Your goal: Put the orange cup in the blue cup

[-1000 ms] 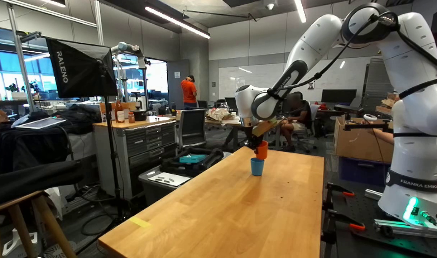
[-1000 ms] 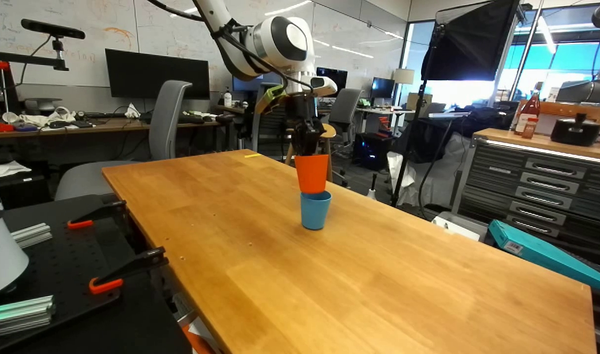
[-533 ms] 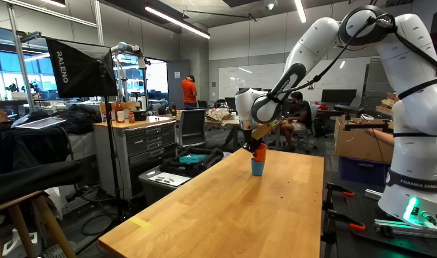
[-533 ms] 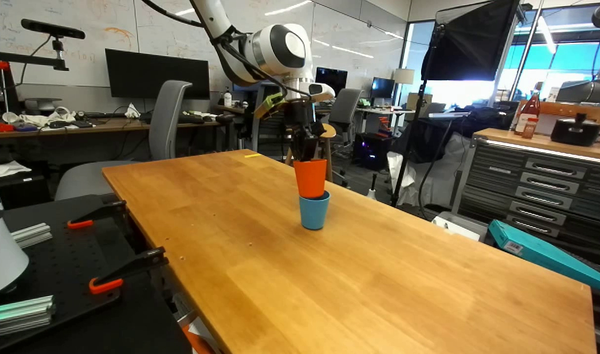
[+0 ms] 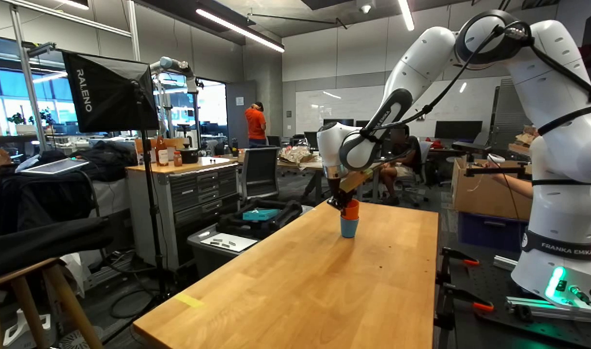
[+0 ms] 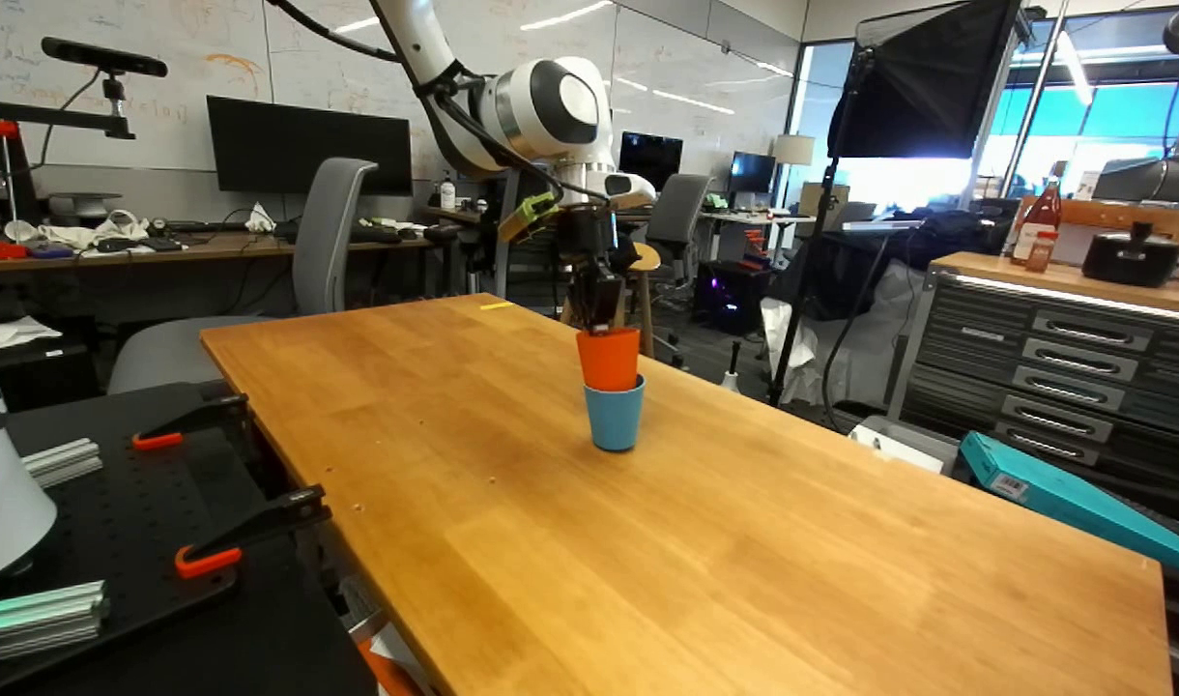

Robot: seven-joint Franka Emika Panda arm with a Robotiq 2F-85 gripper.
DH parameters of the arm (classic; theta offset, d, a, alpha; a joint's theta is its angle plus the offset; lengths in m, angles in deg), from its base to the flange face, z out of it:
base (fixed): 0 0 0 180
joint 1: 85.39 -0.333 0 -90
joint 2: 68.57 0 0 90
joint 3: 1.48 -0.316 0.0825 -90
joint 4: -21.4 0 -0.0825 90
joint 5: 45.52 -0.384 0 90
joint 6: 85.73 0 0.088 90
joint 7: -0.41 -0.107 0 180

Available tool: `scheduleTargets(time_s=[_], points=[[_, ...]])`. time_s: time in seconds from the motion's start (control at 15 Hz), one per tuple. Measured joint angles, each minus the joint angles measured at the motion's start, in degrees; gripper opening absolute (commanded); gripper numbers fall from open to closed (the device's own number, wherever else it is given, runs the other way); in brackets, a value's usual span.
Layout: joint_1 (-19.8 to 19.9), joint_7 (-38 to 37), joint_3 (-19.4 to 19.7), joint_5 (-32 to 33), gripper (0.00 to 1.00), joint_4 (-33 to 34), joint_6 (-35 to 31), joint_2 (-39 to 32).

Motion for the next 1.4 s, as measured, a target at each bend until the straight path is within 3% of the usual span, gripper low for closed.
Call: scheduleTargets(time_s=[0.47, 0.87, 1.4], points=[[0.00, 0.19, -0.40, -2.88, 0.98, 0.78, 0.32, -0.10], [0.02, 3.70, -3.36, -9.31, 1.00, 2.98, 4.96, 0.86], [0.04, 15.99, -8.81, -18.25, 1.00, 5.03, 17.34, 4.55]])
